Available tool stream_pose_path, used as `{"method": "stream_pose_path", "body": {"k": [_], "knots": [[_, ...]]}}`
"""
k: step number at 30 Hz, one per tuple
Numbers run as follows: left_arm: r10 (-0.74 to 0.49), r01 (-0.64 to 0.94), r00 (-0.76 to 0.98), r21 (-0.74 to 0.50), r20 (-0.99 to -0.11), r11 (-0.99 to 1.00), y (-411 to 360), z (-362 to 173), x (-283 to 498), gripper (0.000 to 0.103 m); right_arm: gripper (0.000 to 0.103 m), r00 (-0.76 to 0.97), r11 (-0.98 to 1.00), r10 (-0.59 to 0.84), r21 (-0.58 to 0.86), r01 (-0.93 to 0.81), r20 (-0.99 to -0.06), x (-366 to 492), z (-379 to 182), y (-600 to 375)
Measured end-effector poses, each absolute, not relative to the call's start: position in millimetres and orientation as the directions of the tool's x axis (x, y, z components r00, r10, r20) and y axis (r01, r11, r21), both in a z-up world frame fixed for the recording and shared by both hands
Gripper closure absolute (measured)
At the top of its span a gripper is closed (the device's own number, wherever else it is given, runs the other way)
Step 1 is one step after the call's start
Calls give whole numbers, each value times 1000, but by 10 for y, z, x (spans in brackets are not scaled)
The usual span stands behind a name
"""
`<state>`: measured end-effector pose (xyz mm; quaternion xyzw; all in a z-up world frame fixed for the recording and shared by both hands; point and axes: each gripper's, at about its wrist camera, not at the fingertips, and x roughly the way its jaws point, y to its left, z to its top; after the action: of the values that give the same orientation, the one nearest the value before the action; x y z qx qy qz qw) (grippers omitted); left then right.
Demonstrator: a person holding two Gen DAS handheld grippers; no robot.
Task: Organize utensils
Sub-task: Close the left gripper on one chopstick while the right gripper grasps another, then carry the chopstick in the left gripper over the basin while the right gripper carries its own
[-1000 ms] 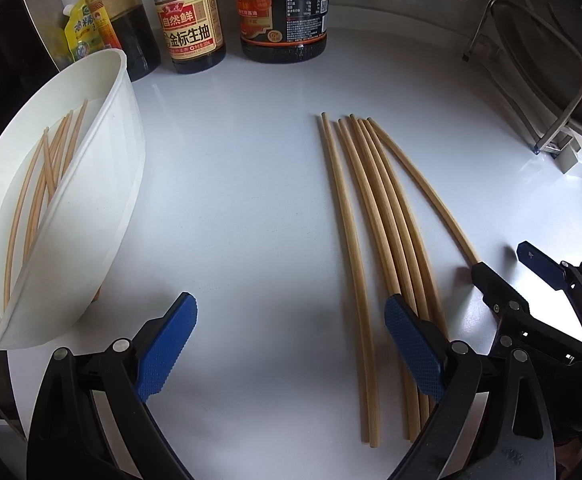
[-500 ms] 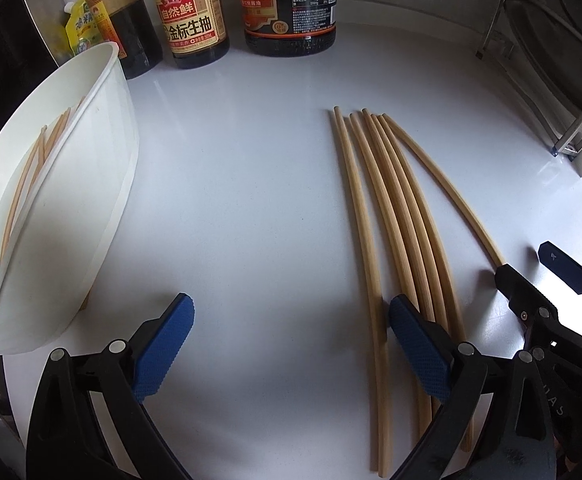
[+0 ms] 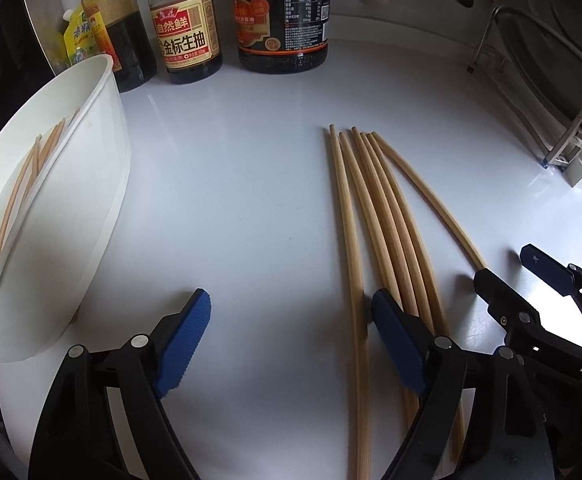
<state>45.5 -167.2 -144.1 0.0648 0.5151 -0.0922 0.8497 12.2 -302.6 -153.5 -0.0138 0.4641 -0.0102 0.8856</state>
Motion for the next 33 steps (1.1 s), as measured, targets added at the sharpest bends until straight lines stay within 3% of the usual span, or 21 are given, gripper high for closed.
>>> {"method": "stream_pose_path", "body": {"k": [2,5,7,9,10,11,13,21,33], "knots": [[-97,236,456,15,-885,972,-1699,-1423,437,35,48,569,1000,-21,-28,-4,-822,133,-1537,-3007],[-110,252,455,9,-884,968,-1736,-1394,409,55,49,578,999,-4,-23,-25,-816,135,-1545,-2955],[-120,264,445,3,-888,964,-1766,-1376,403,76,50,584,999,5,-19,-35,-812,132,-1545,-2917],[-128,284,434,0,-892,959,-1797,-1366,397,90,64,579,998,17,-18,-55,-815,134,-1528,-2874],[-132,290,429,-2,-893,957,-1806,-1365,395,95,78,578,998,16,-23,-59,-816,137,-1519,-2855],[-131,292,427,-1,-895,956,-1810,-1365,395,95,94,576,998,11,-30,-61,-818,149,-1513,-2843],[-136,296,420,-6,-897,955,-1804,-1364,400,96,96,568,997,8,-34,-63,-823,164,-1510,-2837],[-175,321,387,-46,-905,946,-1726,-1264,403,96,97,545,996,58,84,24,-837,91,-1421,-3008],[-266,383,443,-88,-856,920,-1334,-462,417,96,97,593,987,110,160,33,-798,20,-729,-2699]]}}
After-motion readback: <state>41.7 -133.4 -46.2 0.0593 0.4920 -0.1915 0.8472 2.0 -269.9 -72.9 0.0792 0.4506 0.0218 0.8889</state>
